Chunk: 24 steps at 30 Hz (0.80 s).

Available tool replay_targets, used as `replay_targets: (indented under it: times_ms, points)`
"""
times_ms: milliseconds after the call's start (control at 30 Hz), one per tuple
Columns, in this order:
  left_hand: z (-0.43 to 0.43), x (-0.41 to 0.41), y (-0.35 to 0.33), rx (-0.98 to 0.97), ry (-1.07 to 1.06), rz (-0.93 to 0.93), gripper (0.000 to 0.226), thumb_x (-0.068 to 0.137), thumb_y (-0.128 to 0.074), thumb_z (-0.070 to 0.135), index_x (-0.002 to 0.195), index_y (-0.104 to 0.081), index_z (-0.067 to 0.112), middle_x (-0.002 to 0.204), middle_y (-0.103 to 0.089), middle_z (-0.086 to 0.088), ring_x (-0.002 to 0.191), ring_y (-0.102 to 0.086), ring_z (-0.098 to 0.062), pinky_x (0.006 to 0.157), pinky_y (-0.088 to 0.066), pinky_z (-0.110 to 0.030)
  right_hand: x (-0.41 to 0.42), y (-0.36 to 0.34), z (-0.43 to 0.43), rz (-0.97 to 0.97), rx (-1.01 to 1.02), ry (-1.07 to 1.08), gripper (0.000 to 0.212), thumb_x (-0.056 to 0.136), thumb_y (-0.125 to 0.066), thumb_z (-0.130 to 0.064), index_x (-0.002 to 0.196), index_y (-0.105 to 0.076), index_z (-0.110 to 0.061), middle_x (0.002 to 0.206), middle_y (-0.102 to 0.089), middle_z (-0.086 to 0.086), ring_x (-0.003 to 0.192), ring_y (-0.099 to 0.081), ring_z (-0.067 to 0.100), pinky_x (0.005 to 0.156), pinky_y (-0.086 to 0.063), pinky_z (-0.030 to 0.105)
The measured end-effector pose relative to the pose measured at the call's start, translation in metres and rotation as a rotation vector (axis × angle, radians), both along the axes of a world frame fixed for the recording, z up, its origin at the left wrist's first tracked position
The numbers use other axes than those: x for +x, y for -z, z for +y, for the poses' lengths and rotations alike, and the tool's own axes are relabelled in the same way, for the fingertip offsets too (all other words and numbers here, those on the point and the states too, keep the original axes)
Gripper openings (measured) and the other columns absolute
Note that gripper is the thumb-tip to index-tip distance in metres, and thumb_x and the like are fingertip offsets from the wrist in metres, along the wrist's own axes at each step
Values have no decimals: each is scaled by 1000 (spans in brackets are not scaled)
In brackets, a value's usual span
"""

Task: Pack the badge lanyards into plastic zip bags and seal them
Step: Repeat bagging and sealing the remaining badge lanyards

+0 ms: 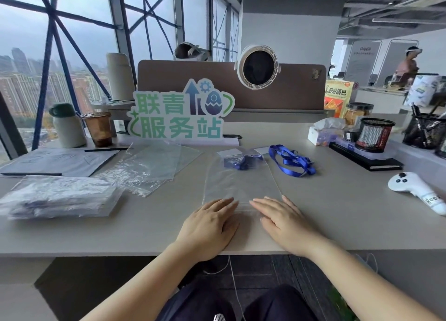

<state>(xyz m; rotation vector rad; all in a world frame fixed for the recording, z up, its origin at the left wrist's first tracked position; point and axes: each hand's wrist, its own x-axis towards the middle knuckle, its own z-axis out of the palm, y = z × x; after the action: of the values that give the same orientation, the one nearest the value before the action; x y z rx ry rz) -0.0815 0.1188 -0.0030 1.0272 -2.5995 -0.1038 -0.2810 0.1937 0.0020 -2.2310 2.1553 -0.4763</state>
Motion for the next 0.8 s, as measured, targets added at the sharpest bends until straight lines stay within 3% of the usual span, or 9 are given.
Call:
replay_targets:
  times_ms: [200,333,533,667,800]
  points:
    - [9,16,-1,-63,-131,86,41,97,-31,44,119,-60,26,131,-56,14,125,-46,-7,108,-23,-20,-3,-1,3,-34,-6,2,41,100,-32,-26,138,-40,-38,147,-34,-22,140,-20,-2,116,2,25]
    - [8,19,-1,-54,-128,78,50,91,-26,47,119,-61,27,132,-56,16,123,-49,-8,107,-25,-19,0,-1,-2,-51,-43,7,40,98,-32,-29,135,-45,-38,144,-39,-21,138,-26,-1,115,0,24]
    - [6,20,3,-104,-147,72,39,94,-35,46,113,-65,29,129,-57,16,119,-51,-10,101,-32,-20,23,-2,-8,-48,-4,-51,42,99,-36,-28,139,-39,-40,147,-35,-21,138,-25,1,116,-2,27]
    - [5,20,4,-91,-139,69,49,90,-25,49,111,-64,30,123,-54,17,118,-46,-12,95,-40,-24,40,-5,-16,-21,-12,-91,44,95,-30,-37,136,-43,-39,145,-38,-19,136,-27,4,117,-1,31]
    - [4,21,5,-66,-152,56,38,94,-33,46,114,-62,33,120,-54,18,114,-45,-11,92,-42,-25,45,-3,-19,-13,-18,-101,46,93,-26,-40,134,-46,-40,142,-40,-19,134,-28,4,115,-1,29]
